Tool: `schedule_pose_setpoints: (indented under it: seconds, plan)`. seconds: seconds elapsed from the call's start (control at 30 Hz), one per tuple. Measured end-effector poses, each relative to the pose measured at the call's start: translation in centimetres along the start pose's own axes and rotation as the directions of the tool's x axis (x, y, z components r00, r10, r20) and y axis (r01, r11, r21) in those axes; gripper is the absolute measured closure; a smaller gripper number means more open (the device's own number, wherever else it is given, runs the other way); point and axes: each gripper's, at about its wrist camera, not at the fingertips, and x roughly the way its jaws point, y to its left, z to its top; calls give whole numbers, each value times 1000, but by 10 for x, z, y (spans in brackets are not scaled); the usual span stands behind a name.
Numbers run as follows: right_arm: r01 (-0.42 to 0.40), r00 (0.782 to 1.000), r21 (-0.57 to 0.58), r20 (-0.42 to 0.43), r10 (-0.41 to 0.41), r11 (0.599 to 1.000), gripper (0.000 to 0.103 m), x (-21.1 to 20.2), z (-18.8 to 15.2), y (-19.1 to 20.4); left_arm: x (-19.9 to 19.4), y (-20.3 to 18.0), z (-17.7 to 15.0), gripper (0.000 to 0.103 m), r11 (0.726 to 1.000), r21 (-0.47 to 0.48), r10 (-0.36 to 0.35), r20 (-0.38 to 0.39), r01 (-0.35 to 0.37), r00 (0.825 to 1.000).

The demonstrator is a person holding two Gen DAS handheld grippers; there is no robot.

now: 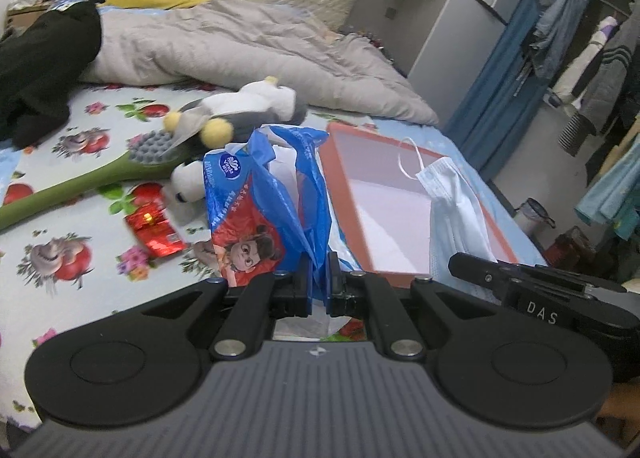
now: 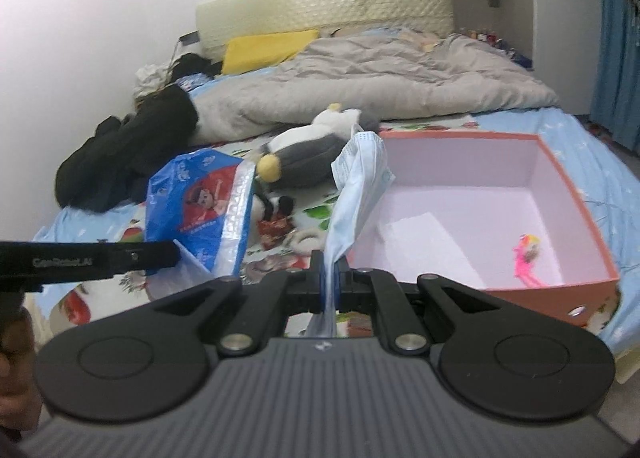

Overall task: Organize soft objects
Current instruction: 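Carry the mask toward the pink box with the right tool while the left tool holds the bag, then lower the snack bag and mask into the pink box with both tools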

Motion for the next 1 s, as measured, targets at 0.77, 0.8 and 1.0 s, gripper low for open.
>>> schedule_pose_setpoints:
  seconds: [0.77, 0.8, 1.0]
  plan:
    - [86, 996, 112, -16, -84, 990, 95, 7, 26, -98, 84, -97, 49, 96, 991, 82, -100, -99, 108, 990]
    - [89, 996, 117, -25, -87, 989, 95, 11, 27, -105, 92, -101, 52, 96, 991, 80, -101, -109, 110, 989]
    - [101, 993, 150, -74, -91, 983, 94, 37, 32, -144, 142, -122, 63, 96, 991, 78, -93, -165, 107, 982]
